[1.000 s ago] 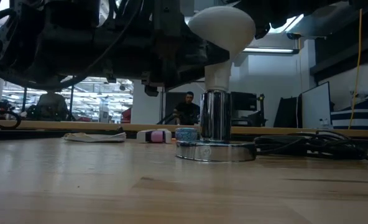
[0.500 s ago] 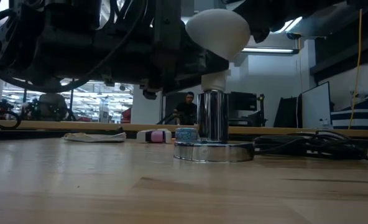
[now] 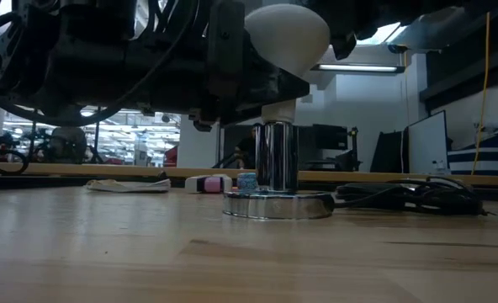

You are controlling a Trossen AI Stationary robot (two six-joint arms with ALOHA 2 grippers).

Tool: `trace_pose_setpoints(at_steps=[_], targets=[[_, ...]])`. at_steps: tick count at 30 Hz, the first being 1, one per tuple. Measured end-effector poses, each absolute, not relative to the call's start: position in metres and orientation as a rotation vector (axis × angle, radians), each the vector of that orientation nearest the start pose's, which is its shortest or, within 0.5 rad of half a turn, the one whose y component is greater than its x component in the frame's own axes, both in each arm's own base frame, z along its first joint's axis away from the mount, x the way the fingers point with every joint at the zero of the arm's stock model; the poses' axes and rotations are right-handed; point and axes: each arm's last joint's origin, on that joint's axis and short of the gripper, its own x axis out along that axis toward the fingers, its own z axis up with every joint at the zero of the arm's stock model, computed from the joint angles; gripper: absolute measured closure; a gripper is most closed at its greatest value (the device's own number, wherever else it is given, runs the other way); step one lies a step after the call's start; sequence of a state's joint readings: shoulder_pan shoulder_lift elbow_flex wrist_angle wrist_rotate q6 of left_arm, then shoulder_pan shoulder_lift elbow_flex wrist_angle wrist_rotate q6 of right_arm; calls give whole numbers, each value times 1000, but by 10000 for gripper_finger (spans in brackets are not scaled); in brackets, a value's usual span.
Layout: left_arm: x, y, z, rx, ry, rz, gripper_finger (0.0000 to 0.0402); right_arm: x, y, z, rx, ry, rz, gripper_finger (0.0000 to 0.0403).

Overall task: Screw lightbulb
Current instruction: Insert the lightbulb into the lamp

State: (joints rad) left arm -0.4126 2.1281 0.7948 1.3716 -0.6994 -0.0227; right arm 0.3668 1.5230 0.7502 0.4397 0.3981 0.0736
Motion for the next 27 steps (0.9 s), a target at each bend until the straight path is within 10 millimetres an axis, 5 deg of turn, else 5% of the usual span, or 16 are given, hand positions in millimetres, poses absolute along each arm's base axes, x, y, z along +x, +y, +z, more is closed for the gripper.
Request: trace_pose_setpoints(at_steps=[27], targets=[[330, -149, 108, -54, -41, 393, 192, 297, 102, 208, -52, 297, -51, 398]])
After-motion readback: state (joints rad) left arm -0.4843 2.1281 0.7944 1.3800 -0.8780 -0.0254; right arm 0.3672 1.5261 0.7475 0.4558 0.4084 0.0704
